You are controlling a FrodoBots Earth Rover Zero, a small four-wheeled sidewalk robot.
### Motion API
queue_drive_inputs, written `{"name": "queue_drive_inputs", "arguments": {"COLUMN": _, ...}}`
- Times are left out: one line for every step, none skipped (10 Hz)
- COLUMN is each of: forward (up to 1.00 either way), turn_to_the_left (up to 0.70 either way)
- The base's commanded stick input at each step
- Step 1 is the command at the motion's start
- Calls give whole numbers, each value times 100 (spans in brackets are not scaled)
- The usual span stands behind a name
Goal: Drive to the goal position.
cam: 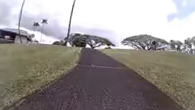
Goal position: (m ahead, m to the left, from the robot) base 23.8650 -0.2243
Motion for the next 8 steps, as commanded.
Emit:
{"name": "queue_drive_inputs", "arguments": {"forward": 70, "turn_to_the_left": 1}}
{"name": "queue_drive_inputs", "arguments": {"forward": 70, "turn_to_the_left": 1}}
{"name": "queue_drive_inputs", "arguments": {"forward": 70, "turn_to_the_left": 1}}
{"name": "queue_drive_inputs", "arguments": {"forward": 70, "turn_to_the_left": 1}}
{"name": "queue_drive_inputs", "arguments": {"forward": 70, "turn_to_the_left": 0}}
{"name": "queue_drive_inputs", "arguments": {"forward": 70, "turn_to_the_left": -1}}
{"name": "queue_drive_inputs", "arguments": {"forward": 70, "turn_to_the_left": -1}}
{"name": "queue_drive_inputs", "arguments": {"forward": 70, "turn_to_the_left": 0}}
